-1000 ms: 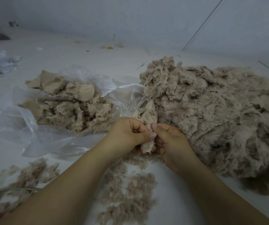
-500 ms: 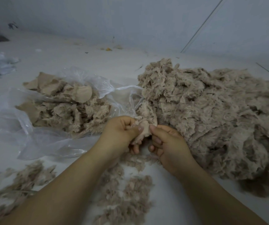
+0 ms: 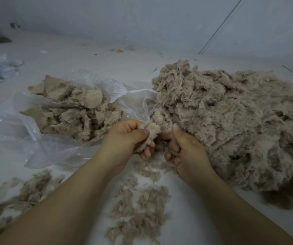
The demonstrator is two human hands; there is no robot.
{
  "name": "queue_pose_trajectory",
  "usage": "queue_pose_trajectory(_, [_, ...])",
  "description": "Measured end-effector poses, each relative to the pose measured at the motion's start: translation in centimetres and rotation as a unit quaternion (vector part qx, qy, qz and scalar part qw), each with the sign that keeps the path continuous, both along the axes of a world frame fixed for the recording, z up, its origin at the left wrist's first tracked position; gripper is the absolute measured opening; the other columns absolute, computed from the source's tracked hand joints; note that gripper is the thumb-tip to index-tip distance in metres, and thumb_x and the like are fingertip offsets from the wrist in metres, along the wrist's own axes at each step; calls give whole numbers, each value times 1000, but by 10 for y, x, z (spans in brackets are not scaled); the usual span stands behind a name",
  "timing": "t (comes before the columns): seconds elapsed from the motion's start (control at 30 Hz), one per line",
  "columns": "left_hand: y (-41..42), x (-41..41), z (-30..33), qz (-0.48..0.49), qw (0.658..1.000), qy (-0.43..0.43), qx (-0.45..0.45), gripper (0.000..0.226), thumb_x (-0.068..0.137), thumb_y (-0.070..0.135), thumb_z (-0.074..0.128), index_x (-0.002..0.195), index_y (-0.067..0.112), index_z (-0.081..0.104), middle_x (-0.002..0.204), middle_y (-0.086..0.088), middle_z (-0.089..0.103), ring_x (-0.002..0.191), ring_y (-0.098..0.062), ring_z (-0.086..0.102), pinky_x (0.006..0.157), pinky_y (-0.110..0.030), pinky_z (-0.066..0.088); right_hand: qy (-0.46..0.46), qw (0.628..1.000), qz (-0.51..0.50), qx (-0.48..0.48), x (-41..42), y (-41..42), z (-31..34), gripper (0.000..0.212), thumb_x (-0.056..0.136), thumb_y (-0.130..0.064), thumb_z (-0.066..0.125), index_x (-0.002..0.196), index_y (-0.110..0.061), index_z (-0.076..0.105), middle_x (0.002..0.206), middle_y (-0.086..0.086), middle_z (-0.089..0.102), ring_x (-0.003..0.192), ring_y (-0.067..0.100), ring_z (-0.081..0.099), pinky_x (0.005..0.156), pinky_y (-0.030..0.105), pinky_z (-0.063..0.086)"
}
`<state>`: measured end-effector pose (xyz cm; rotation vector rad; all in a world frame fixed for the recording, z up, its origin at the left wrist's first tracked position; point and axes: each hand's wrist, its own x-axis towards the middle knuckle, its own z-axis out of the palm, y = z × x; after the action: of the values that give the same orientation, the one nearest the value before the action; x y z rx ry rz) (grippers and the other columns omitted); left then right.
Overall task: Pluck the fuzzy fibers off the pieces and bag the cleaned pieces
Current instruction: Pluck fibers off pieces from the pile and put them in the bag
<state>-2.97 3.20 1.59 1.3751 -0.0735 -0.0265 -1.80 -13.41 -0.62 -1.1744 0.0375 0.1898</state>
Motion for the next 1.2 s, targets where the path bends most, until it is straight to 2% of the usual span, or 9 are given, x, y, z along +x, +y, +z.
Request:
queue_pose_trajectory(0.1, [-9,-2,-2,-20,999,7,42,11,96,1,54,86,-2,59,61,-17,64,41,-24,54,40,-26,44,-77,993,79,-48,-4,-2,0,31,77,-47,70,66,-19,74,51,-3,53,45,8,50,47,20,41])
queue_pose_trajectory(0.2, [-13,-4,-4,-33,996,29,75,17,98,9,54,87,-2,59,57,-14,61,37,-23,50,37,-24,39,-75,992,67,-74,-3,-3,-4,24,80,-33,74,76,-9,73,63,10,65,52,15,55,48,21,43])
queue_pose_trajectory(0.43, [-9,3,-9,63,995,31,68,31,104,14,45,78,3,58,46,-9,51,31,-18,40,35,-20,30,-22,998,7,-62,1,-1,-7,27,96,-9,60,71,-10,71,45,-8,37,39,5,33,43,21,38])
queue_pose_trajectory(0.63, [-8,-2,-4,-37,997,35,60,53,85,47,65,83,-6,58,56,-16,59,34,-23,49,36,-22,38,-35,997,15,-67,0,-2,-6,35,95,-11,60,61,-18,67,45,-8,41,41,6,38,45,22,40])
queue_pose_trajectory(0.77, [-8,-2,-4,-60,994,45,76,18,92,10,64,82,-2,56,57,-16,61,33,-21,50,34,-22,38,-54,996,42,-60,-2,-4,-3,41,98,-13,56,60,-20,71,46,-7,52,44,6,47,48,22,39])
queue_pose_trajectory(0.83, [-7,-3,-4,-73,994,37,79,19,93,8,63,78,-1,56,56,-17,60,32,-21,49,35,-22,38,-82,990,82,-75,-5,-3,2,35,99,-18,54,72,-15,76,59,9,64,54,16,57,50,24,37])
queue_pose_trajectory(0.93, [-7,-4,-4,-105,990,32,90,19,88,9,69,71,4,62,54,-17,59,31,-20,49,34,-21,36,-66,993,47,-91,-4,-4,-1,31,97,-20,58,88,8,67,74,24,64,66,29,54,53,26,40])
queue_pose_trajectory(1.13, [12,-3,2,-250,955,75,143,10,77,3,76,71,3,68,55,-20,62,33,-21,56,34,-21,43,-23,997,2,-70,-3,-1,-4,23,95,-17,62,77,-5,68,70,16,61,56,19,48,48,25,42])
queue_pose_trajectory(1.2, [16,-2,4,-240,957,78,141,25,73,10,78,82,-8,63,54,-19,61,32,-19,53,33,-20,41,-23,998,4,-64,-2,-2,-4,22,96,-16,61,78,-6,69,76,19,60,60,21,47,48,24,41])
